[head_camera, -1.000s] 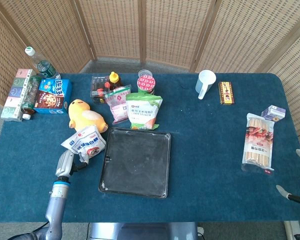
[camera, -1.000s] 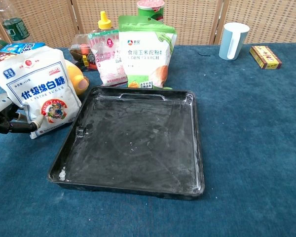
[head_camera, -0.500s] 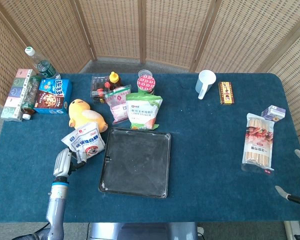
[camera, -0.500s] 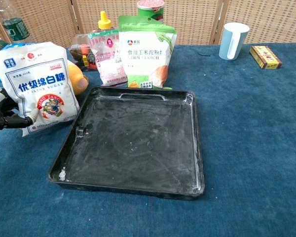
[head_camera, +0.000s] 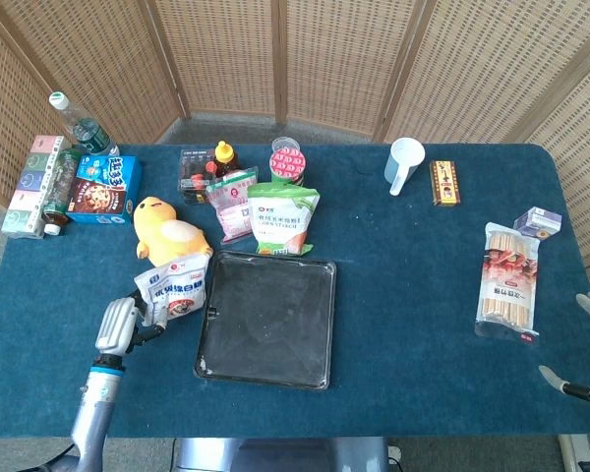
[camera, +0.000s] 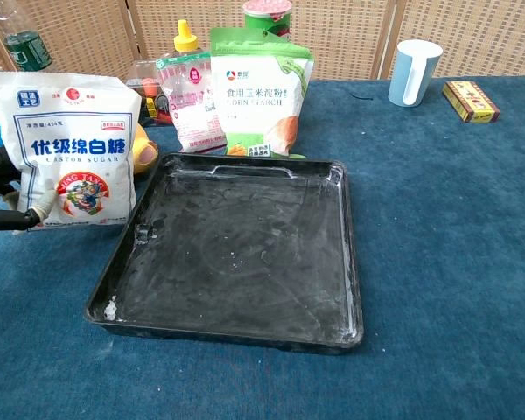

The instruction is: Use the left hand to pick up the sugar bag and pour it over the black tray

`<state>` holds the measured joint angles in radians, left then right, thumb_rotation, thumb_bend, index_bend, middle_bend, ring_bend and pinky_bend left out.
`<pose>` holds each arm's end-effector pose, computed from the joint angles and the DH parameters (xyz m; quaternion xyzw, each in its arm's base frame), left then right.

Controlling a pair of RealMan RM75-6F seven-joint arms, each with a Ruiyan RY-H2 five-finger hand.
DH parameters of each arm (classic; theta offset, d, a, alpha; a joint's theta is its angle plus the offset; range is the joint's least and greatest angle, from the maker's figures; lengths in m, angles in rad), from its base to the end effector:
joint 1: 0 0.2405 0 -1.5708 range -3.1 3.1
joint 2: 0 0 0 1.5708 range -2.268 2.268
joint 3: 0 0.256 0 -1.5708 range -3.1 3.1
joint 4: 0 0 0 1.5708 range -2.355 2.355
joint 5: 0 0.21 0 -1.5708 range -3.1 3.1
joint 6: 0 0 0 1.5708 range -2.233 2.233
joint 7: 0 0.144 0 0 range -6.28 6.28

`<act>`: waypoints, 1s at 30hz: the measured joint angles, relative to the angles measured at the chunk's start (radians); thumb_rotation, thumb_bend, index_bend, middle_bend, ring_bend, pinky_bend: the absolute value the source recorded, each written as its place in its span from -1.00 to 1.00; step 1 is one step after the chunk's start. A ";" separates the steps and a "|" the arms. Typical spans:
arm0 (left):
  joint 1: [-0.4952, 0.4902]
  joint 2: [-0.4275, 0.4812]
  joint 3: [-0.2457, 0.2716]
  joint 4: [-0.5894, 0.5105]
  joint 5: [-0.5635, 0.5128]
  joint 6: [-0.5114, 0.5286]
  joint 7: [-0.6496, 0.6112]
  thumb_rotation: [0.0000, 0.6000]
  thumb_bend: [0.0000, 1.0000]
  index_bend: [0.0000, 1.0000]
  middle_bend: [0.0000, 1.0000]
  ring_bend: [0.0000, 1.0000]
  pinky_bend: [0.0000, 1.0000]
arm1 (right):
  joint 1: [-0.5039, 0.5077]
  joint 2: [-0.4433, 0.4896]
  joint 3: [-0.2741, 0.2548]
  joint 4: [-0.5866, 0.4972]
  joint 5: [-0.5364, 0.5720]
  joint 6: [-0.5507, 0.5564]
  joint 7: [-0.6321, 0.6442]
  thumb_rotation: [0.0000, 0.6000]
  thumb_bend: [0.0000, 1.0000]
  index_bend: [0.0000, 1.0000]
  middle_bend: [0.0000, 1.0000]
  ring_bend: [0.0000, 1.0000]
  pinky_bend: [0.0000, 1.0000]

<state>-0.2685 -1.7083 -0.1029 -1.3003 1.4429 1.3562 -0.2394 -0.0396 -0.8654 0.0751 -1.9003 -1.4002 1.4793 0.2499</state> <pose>-0.2515 0.2373 -0.0154 -0.5180 -0.5284 -0.5256 0.4198 -0.2982 -0.1457 0.2164 0.4735 -0.5090 0.4284 0.5772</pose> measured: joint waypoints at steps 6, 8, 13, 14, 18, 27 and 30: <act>0.004 0.048 0.037 0.004 0.094 0.057 -0.025 1.00 0.21 0.16 0.00 0.03 0.14 | -0.001 -0.001 0.000 -0.001 0.002 0.003 -0.003 1.00 -1.00 -1.00 -1.00 -0.99 -1.00; 0.001 0.075 0.048 0.000 0.134 0.076 -0.025 1.00 0.20 0.16 0.00 0.03 0.14 | 0.000 -0.001 0.000 0.000 0.003 0.003 -0.003 1.00 -1.00 -1.00 -1.00 -0.99 -1.00; -0.027 0.169 0.065 -0.029 0.224 0.096 0.000 1.00 0.20 0.16 0.00 0.06 0.14 | 0.000 -0.001 0.000 -0.001 0.003 0.003 -0.003 1.00 -1.00 -1.00 -1.00 -0.99 -1.00; -0.038 0.196 0.067 -0.040 0.241 0.094 0.016 1.00 0.20 0.16 0.00 0.06 0.15 | 0.000 -0.001 0.000 -0.002 0.003 0.003 -0.004 1.00 -1.00 -1.00 -1.00 -0.99 -1.00; -0.079 0.289 0.068 -0.089 0.277 0.070 0.096 1.00 0.20 0.16 0.00 0.06 0.16 | -0.001 -0.001 0.000 -0.003 0.004 0.006 -0.006 1.00 -1.00 -1.00 -1.00 -0.99 -1.00; -0.184 0.421 0.053 -0.170 0.375 -0.003 0.329 1.00 0.20 0.17 0.04 0.10 0.19 | -0.001 -0.002 0.002 -0.002 0.009 0.007 -0.008 1.00 -1.00 -1.00 -1.00 -0.99 -1.00; -0.210 0.442 0.051 -0.184 0.402 -0.024 0.382 1.00 0.20 0.19 0.05 0.11 0.20 | -0.001 -0.002 0.002 -0.002 0.009 0.007 -0.008 1.00 -1.00 -1.00 -1.00 -0.99 -1.00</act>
<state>-0.4783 -1.2663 -0.0523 -1.4843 1.8447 1.3323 0.1422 -0.0403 -0.8677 0.0772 -1.9020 -1.3910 1.4867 0.2422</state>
